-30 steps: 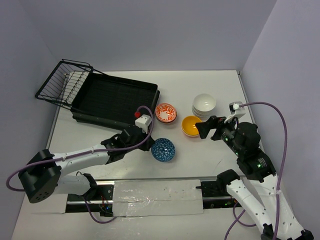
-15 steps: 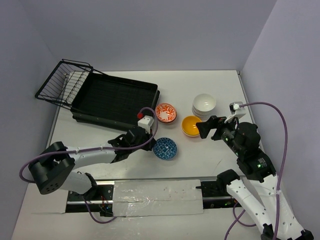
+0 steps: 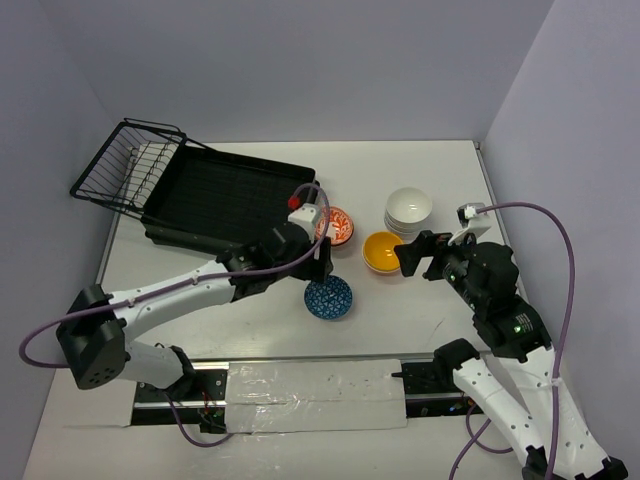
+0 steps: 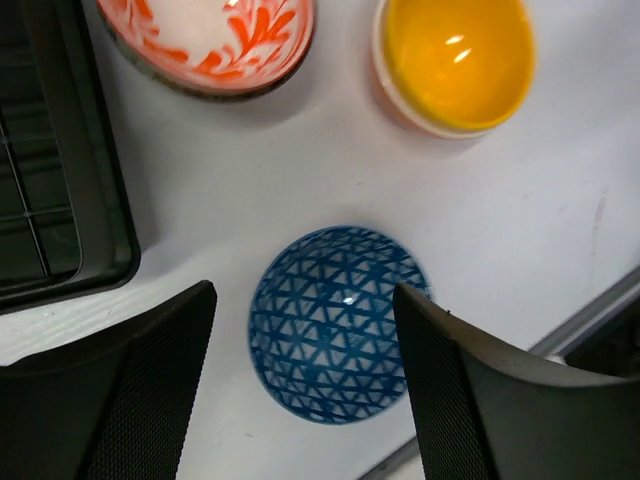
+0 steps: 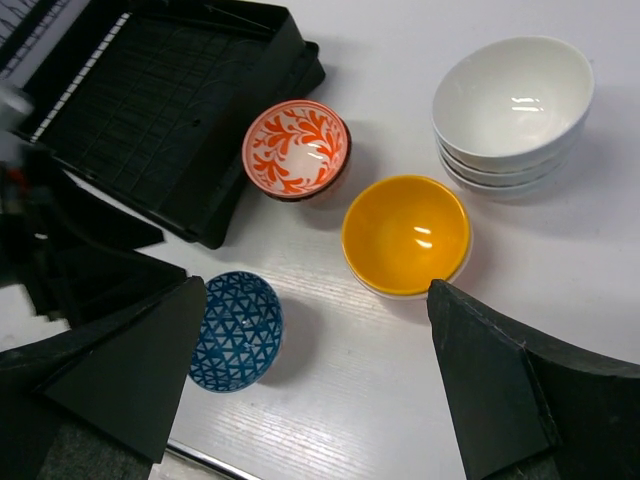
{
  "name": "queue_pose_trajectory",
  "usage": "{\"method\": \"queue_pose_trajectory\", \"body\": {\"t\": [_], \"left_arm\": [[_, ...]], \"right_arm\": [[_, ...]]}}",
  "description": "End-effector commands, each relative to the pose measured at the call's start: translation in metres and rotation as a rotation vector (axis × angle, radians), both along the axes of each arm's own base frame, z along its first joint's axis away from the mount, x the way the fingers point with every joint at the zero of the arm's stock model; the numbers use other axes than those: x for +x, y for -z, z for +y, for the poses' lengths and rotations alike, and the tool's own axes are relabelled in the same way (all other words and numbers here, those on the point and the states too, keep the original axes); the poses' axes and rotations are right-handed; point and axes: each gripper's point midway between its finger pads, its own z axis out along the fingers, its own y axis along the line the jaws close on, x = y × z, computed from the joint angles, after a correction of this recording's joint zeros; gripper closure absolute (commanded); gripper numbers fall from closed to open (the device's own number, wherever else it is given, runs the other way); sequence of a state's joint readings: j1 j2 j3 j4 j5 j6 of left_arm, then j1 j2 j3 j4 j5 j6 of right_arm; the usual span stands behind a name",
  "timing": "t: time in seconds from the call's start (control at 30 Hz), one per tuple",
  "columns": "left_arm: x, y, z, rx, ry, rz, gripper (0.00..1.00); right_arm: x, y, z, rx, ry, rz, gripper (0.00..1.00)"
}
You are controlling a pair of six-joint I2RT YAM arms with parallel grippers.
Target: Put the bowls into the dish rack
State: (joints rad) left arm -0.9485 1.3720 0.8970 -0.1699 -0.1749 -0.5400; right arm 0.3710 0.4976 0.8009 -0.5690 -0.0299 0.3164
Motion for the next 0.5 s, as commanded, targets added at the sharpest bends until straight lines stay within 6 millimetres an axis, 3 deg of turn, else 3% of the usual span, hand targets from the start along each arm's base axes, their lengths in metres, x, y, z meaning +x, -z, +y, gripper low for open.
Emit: {"method": "queue_pose_trajectory", "body": {"t": [0.0,0.03,0.1,0.13,0.17,0.2,0.27,0.3,0.33,0.47], "left_arm": [[-0.009,-0.025,0.0,0.1,-0.013,0.024,0.22],[-0.011,-0.034,-0.001,0.12,-0.029,0.044,0.22],[-0.025,-0.02,-0.017,0.178,0.004,0.103,0.21],[-0.031,-0.027,-0.025,0.184,0.003,0.132,0.21],[-0.042,-0.009,-0.035,0.24,0.028,0.173,0.21],[-0.042,-0.02,-0.049,0.226,0.035,0.176,0.21],[-0.053,-0.013,-0.066,0.273,0.056,0.217,0.22],[-0.058,0.0,-0.065,0.31,0.059,0.239,0.21],[-0.058,0.002,-0.075,0.312,0.055,0.252,0.22],[-0.062,0.014,-0.078,0.346,0.038,0.301,0.25]], "right_arm": [[0.001,-0.01,-0.01,-0.024,0.051,-0.005,0.01],[0.002,-0.008,-0.011,-0.028,0.064,0.008,0.01],[0.003,-0.002,-0.016,-0.027,0.101,0.032,0.01],[0.004,-0.001,-0.019,-0.026,0.119,0.04,0.01],[0.003,0.004,-0.021,-0.023,0.139,0.061,0.01],[0.004,0.006,-0.026,-0.029,0.168,0.067,0.01],[0.003,0.01,-0.033,-0.038,0.206,0.086,0.0],[0.002,0.012,-0.033,-0.035,0.208,0.091,0.0],[0.001,0.011,-0.036,-0.033,0.228,0.089,0.0],[-0.004,0.008,-0.041,-0.003,0.262,0.085,0.0]]}}
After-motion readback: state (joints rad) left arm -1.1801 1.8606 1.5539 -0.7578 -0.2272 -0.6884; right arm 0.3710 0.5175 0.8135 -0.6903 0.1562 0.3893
